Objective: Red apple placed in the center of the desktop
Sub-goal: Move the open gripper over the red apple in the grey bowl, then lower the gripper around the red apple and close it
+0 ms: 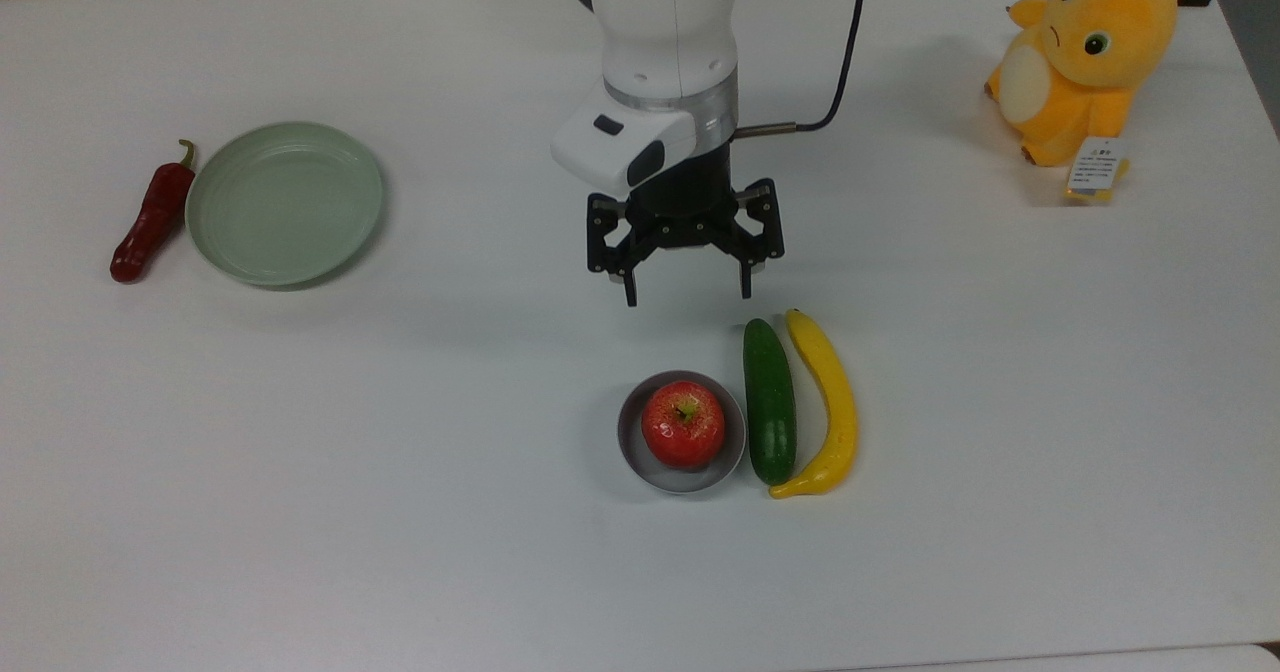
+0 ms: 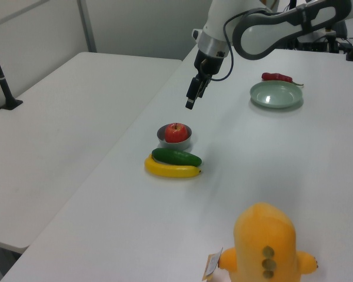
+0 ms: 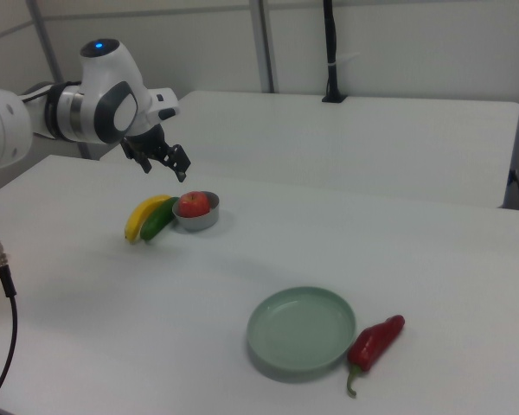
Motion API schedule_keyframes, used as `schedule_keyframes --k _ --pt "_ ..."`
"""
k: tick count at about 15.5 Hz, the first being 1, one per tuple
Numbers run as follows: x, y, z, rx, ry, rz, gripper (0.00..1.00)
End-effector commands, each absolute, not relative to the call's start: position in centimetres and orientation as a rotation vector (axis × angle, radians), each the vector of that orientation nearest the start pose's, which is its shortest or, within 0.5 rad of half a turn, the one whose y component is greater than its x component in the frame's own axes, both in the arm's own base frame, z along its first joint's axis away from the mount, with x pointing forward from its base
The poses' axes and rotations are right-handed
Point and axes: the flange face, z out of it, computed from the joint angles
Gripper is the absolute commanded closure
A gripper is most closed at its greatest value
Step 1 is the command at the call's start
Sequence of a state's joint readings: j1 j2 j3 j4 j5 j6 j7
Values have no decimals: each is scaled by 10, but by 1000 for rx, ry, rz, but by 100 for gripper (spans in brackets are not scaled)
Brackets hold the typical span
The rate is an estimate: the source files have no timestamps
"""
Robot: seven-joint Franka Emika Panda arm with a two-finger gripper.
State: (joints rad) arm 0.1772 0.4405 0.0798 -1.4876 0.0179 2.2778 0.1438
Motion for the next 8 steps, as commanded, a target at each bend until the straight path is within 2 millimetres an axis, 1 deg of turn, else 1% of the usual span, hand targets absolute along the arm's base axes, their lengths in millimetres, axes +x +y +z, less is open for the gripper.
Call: schedule_keyframes --k 1,4,7,8 --pt "718 179 444 -2971 -122 -555 0" --pt "730 179 422 -2980 -127 -558 0" --pt "736 181 407 -2973 -110 -581 0" --pt "739 180 396 -2977 -107 -581 0"
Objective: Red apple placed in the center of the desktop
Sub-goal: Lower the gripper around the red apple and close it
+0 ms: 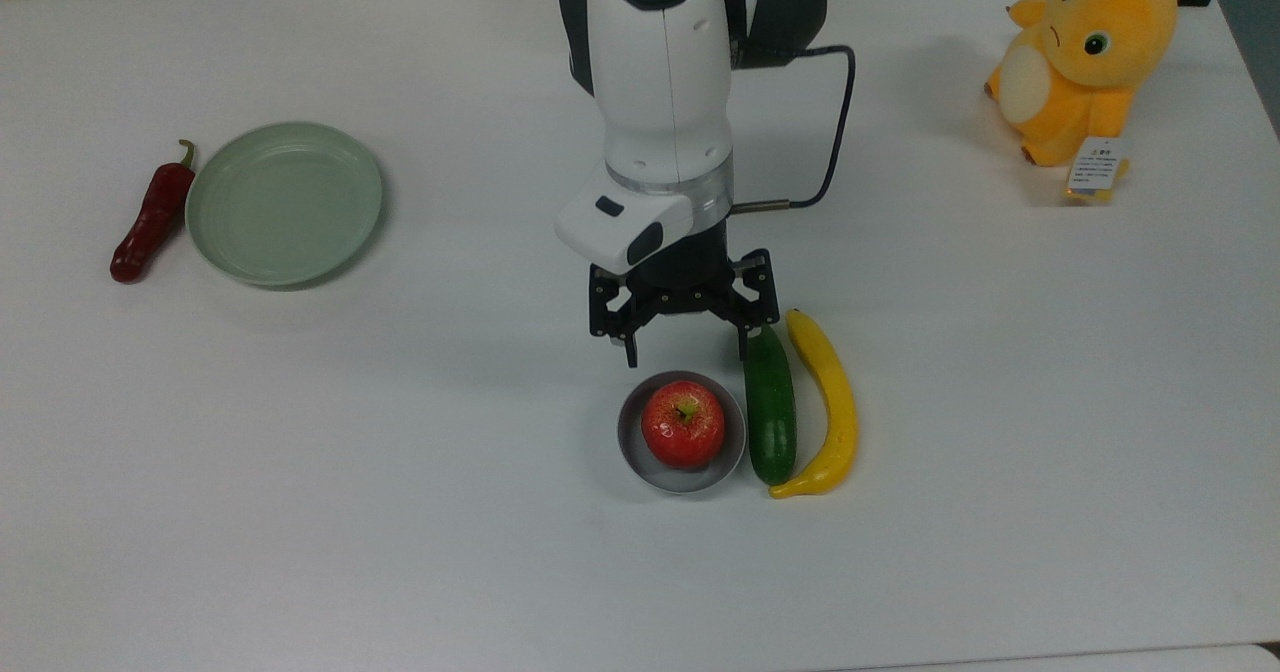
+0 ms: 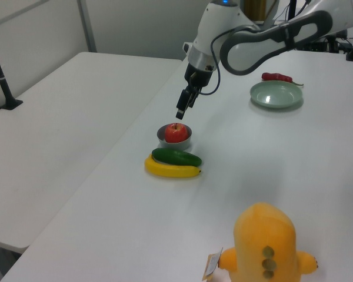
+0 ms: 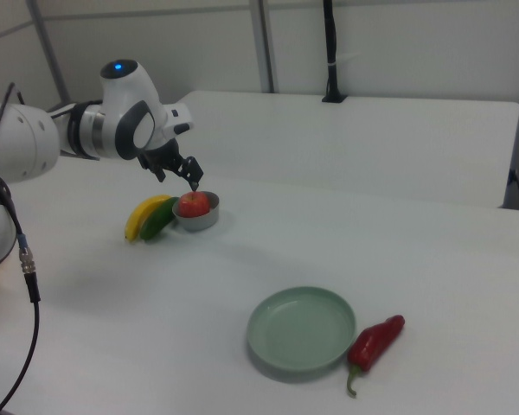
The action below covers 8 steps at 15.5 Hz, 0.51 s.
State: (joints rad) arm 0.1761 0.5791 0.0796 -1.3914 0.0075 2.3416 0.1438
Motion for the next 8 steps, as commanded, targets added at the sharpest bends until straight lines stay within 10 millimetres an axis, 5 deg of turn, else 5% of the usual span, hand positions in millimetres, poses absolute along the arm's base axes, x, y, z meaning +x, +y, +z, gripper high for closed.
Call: schedule_keyframes --k 1,8 --pt "741 181 393 -2976 -109 -606 0" --pt "747 185 366 -3015 -145 -625 0"
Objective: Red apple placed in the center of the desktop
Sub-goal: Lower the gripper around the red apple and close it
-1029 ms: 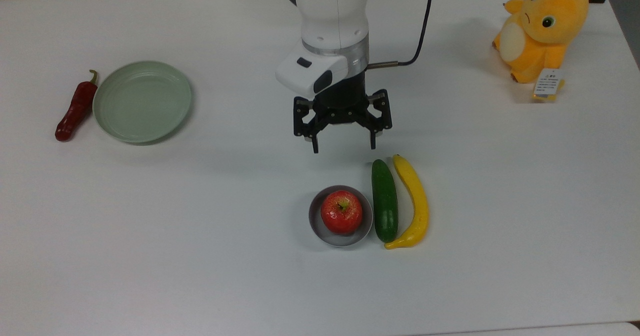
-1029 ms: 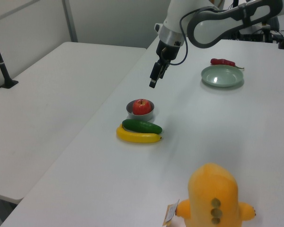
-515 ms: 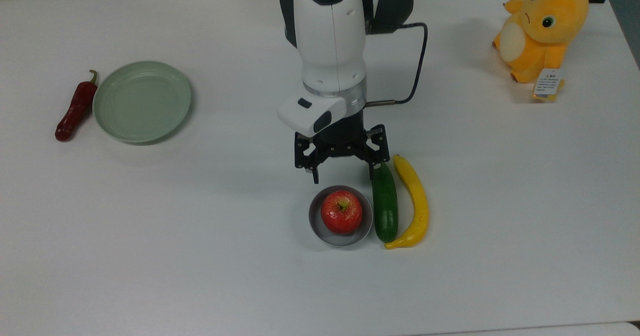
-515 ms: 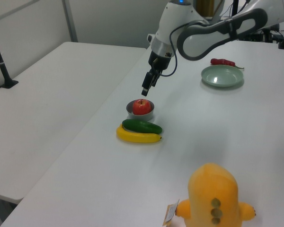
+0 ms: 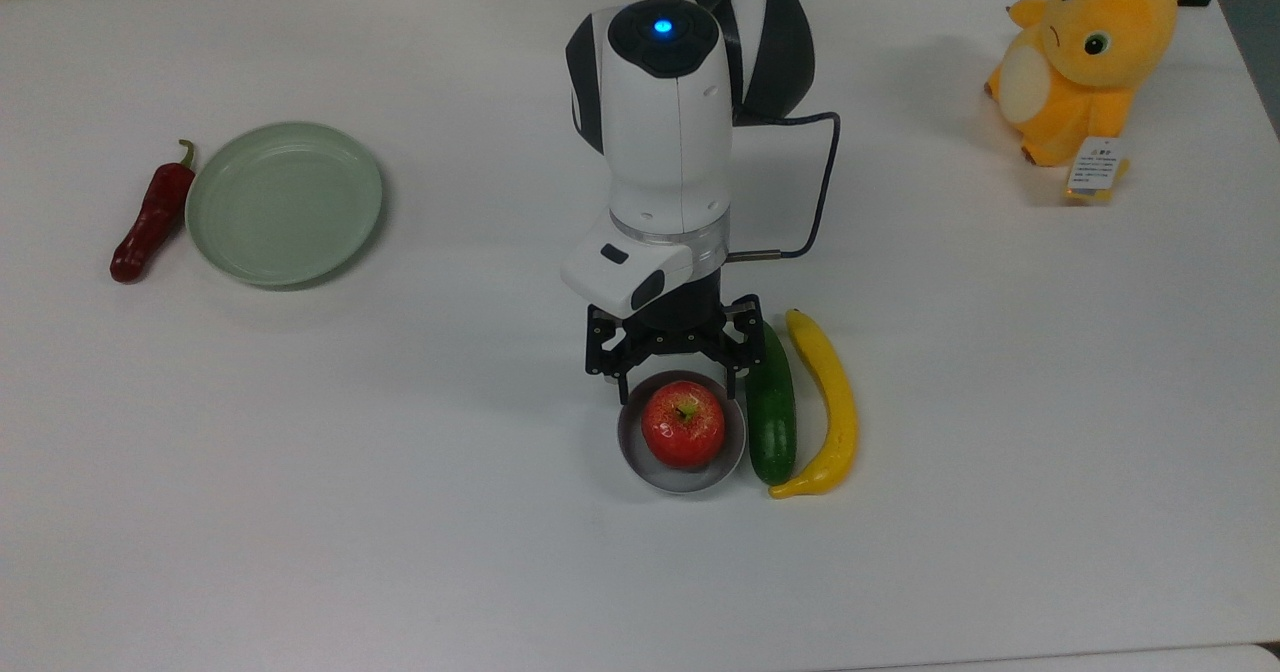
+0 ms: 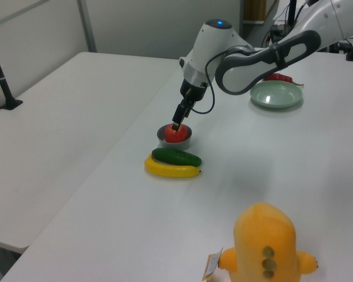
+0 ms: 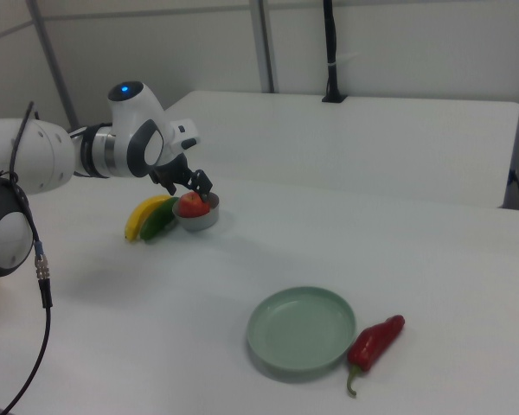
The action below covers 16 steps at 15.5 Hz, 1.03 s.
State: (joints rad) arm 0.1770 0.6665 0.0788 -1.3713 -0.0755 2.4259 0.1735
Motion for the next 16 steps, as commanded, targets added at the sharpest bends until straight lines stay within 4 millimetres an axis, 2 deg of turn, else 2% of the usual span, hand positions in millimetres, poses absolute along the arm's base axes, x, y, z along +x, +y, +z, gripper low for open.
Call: schedule_keyframes --k 1,9,13,14,15,16 --pt "748 185 360 -3019 -146 -617 0" --pt "750 186 356 -3030 -166 -625 0" --pt "751 194 349 -3020 -198 -671 0" --pt "752 195 342 -3022 -201 -665 0" --pt "752 196 341 -3028 -214 -669 4" --pt "751 198 339 -3037 -233 -671 40"
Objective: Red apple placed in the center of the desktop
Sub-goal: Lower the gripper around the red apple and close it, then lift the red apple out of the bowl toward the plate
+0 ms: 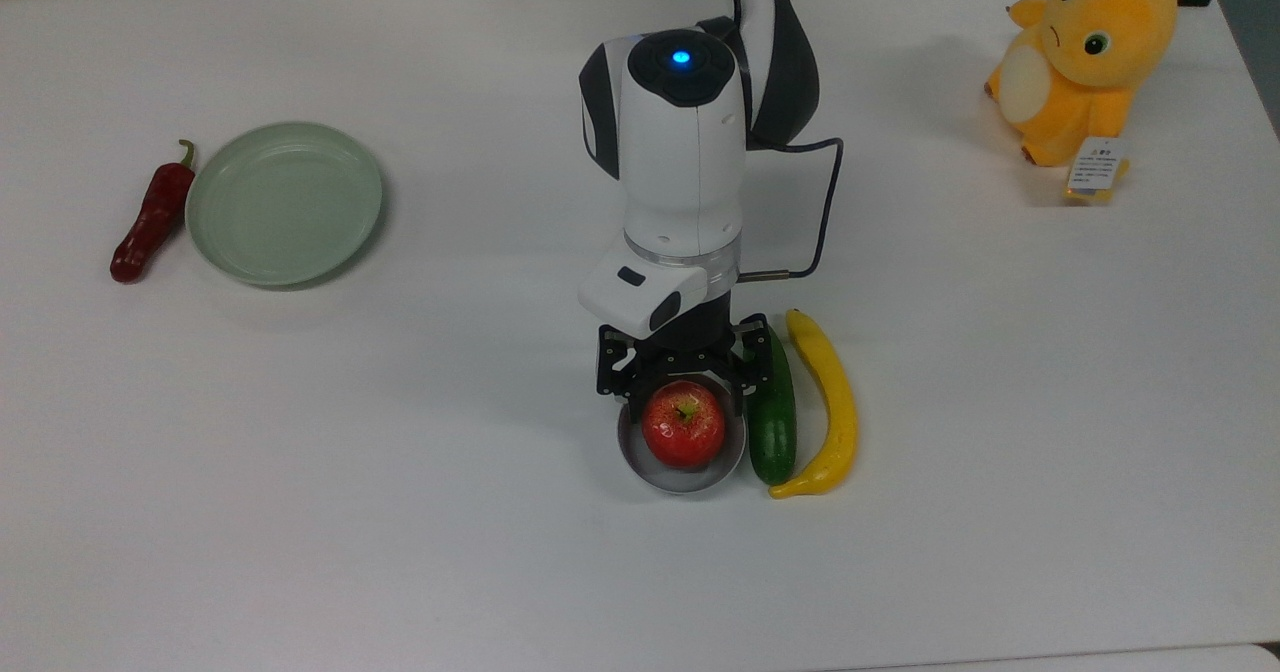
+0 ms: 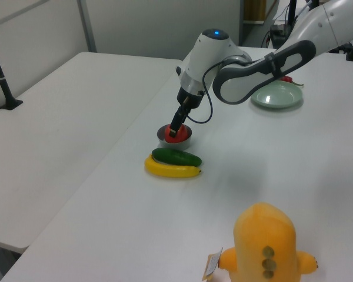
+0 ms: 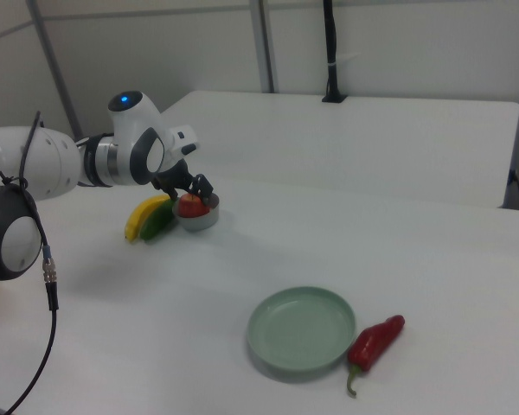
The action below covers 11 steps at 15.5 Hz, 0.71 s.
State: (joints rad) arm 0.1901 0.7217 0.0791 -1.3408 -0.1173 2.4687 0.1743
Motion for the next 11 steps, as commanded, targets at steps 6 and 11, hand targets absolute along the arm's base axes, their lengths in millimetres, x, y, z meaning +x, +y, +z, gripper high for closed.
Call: schedule_keyframes --k 6,11 --pt "751 198 339 -3037 -203 -677 92" --pt "751 194 359 -3027 -193 -710 92"
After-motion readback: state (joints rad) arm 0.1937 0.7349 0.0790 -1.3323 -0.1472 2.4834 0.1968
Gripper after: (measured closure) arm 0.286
